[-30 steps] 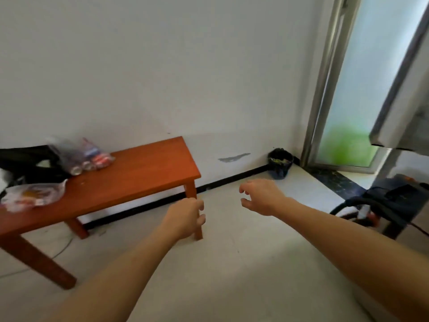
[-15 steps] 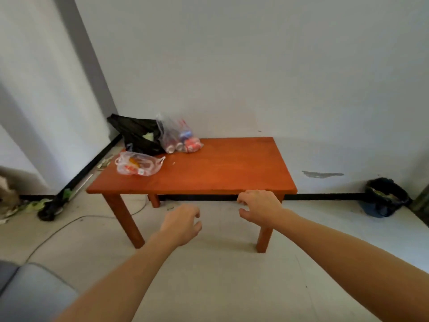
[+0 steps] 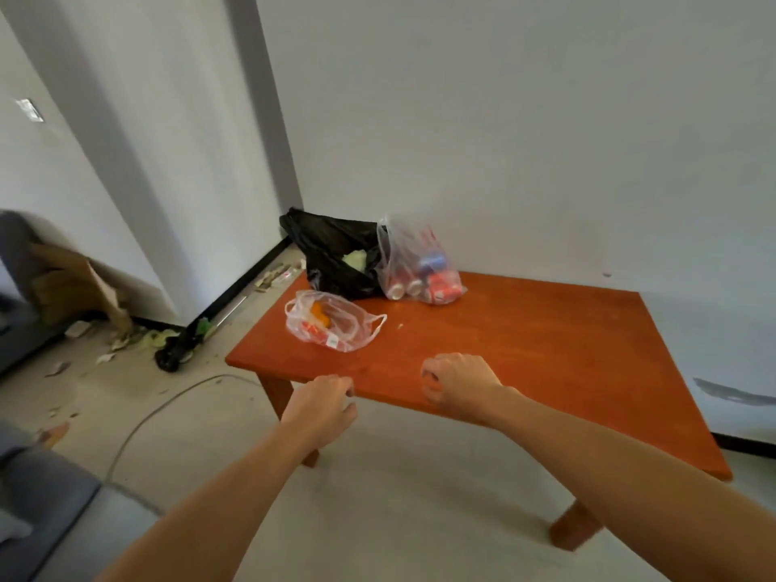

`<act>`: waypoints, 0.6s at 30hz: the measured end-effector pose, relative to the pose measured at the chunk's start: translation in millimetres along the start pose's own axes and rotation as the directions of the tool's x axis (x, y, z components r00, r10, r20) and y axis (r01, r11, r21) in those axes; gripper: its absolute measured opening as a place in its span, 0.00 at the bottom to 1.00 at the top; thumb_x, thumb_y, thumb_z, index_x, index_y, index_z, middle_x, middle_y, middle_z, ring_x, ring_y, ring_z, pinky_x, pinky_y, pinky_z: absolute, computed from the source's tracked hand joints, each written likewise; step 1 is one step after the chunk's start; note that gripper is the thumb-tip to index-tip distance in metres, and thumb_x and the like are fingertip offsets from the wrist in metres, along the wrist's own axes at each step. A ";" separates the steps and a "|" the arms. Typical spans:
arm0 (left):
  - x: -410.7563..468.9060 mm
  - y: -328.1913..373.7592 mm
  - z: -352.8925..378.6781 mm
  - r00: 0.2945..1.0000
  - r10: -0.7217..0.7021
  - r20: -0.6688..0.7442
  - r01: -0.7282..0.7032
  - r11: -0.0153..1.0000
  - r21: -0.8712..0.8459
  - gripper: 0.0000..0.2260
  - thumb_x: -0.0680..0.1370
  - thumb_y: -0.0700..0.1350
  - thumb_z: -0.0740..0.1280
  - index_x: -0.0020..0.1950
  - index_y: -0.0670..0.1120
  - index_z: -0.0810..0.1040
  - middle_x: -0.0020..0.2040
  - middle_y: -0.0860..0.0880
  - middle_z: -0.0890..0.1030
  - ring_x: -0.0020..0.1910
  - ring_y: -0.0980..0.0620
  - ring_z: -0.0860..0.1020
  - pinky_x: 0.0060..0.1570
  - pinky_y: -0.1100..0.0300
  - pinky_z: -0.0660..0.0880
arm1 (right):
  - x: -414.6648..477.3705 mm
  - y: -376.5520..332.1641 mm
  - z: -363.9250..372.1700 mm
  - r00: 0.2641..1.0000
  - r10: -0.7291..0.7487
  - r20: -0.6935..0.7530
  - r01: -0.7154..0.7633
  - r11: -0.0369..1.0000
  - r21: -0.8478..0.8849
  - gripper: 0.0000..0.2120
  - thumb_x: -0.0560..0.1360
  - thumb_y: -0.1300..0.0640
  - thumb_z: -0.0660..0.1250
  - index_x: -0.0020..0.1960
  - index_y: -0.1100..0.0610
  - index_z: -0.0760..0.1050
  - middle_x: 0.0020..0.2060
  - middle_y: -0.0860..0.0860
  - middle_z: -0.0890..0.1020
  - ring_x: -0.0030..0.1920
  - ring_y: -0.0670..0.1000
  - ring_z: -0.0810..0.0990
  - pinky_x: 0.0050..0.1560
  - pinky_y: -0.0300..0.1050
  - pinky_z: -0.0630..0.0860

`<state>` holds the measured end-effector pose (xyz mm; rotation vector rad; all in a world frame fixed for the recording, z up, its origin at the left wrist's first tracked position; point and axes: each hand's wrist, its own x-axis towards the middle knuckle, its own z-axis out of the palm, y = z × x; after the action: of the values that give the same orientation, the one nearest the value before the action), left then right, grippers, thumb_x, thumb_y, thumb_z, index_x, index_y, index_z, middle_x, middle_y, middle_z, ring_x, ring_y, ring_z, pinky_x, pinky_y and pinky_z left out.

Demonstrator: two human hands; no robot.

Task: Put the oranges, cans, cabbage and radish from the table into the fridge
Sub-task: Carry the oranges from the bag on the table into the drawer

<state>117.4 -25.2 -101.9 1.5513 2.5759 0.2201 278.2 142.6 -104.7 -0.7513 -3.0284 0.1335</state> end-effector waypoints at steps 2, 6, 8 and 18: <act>24.9 -25.7 0.7 1.000 -0.014 0.004 0.014 1.000 -0.005 0.07 0.77 0.50 0.64 0.53 0.50 0.76 0.47 0.54 0.77 0.44 0.55 0.74 0.41 0.61 0.69 | 38.4 -6.4 7.1 1.000 -0.028 0.011 0.029 0.999 -0.015 0.13 0.77 0.47 0.61 0.59 0.50 0.74 0.54 0.50 0.79 0.53 0.54 0.78 0.49 0.49 0.74; 78.4 -81.1 4.0 1.000 -0.001 0.008 0.001 1.000 -0.017 0.06 0.77 0.50 0.64 0.52 0.51 0.75 0.46 0.54 0.76 0.43 0.56 0.73 0.39 0.63 0.67 | 110.6 -18.1 22.5 0.999 -0.045 0.008 0.045 0.999 -0.017 0.13 0.76 0.47 0.62 0.58 0.50 0.74 0.53 0.49 0.79 0.52 0.53 0.78 0.46 0.48 0.73; 107.5 -111.5 5.2 1.000 0.025 0.006 -0.025 1.000 -0.007 0.06 0.78 0.50 0.63 0.52 0.50 0.75 0.45 0.55 0.75 0.42 0.56 0.73 0.37 0.64 0.66 | 148.5 -24.1 31.6 0.999 -0.035 0.007 0.035 0.999 -0.014 0.12 0.76 0.48 0.62 0.57 0.50 0.75 0.52 0.50 0.79 0.51 0.53 0.79 0.45 0.47 0.72; 249.7 -254.2 -9.8 0.988 0.151 0.042 -0.153 0.986 0.061 0.09 0.79 0.48 0.59 0.56 0.50 0.76 0.53 0.50 0.79 0.49 0.50 0.79 0.47 0.56 0.77 | 306.4 -76.6 61.0 0.995 0.097 -0.004 -0.096 0.988 0.125 0.10 0.76 0.47 0.64 0.53 0.50 0.77 0.54 0.48 0.78 0.49 0.50 0.78 0.43 0.42 0.72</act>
<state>-220.7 77.7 -148.6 1.7594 2.4619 0.1228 -30.7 213.5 -159.5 -0.8841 -2.9411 0.3165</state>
